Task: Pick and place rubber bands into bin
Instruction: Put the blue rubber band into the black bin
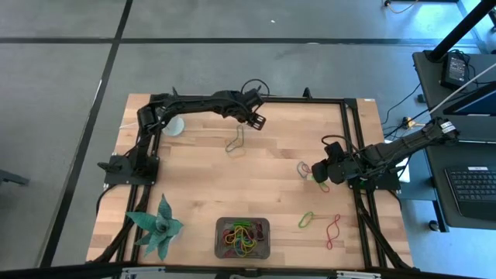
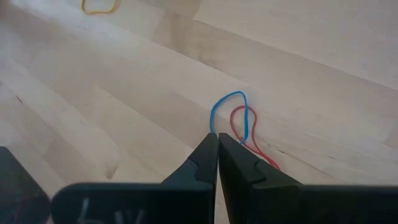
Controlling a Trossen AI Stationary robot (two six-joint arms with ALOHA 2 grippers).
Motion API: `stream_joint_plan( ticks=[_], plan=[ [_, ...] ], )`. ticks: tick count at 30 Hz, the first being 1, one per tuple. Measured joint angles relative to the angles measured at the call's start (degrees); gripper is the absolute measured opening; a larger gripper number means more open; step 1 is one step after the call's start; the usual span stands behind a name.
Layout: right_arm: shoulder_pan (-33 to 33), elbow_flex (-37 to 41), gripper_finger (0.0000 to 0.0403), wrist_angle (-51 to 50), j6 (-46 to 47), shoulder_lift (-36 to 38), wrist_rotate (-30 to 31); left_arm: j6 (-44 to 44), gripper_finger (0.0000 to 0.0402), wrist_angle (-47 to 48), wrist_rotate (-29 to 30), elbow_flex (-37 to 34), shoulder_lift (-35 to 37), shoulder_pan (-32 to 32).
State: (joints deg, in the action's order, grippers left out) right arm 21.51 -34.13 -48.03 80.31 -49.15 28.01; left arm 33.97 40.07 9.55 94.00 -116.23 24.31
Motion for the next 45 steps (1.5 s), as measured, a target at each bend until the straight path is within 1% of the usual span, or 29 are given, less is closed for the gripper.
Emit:
stream_joint_plan(
  ticks=[9, 16, 22, 25, 28, 30, 32, 37, 40, 45],
  plan=[
    [0.0, 0.0, 0.0018, 0.0, 0.0, 0.0, 0.0, 10.7, 0.0139, 3.1, 3.1, -0.1, -6.2, -1.3],
    [0.0, 0.0, 0.0018, -0.1, 0.0, 0.0, 0.0, 13.8, 0.0139, 4.9, 3.0, -0.1, -9.9, -1.5],
    [0.0, 0.0, 0.0018, -0.1, 0.0, 0.0, 0.0, 14.8, 0.0136, 5.5, 2.7, 0.2, -11.1, -1.8],
    [0.0, 0.0, 0.0018, 0.0, 0.0, 0.0, 0.0, 14.8, 0.0115, 5.8, 3.4, 0.1, -11.1, -1.9],
    [0.0, 0.0, 0.0018, 0.0, 0.0, 0.0, 0.0, 13.6, 0.0068, 6.6, 4.8, 0.0, -10.9, -2.0],
    [0.0, 0.0, 0.0018, 0.0, 0.0, 0.0, 0.0, 12.4, 0.0028, 7.5, 5.4, -0.1, -10.6, -2.0],
    [0.0, 0.0, 0.0018, 0.1, 0.0, 0.0, 0.0, 11.9, 0.0009, 7.7, 4.9, -0.1, -10.2, -2.1],
    [0.1, 0.0, 0.0018, 0.3, 0.0, 0.0, -0.1, 11.5, 0.0003, 9.6, 4.5, -0.3, -6.4, -4.1],
    [0.1, 0.0, 0.0018, 0.3, -0.1, 0.0, -0.1, 11.9, 0.0003, 11.2, 7.8, -0.3, -2.3, -5.9],
    [0.1, 0.0, 0.0018, 0.6, -4.0, 0.0, -0.1, 14.5, 0.0003, 13.7, 13.4, -0.2, 5.7, -10.0]
  ],
)
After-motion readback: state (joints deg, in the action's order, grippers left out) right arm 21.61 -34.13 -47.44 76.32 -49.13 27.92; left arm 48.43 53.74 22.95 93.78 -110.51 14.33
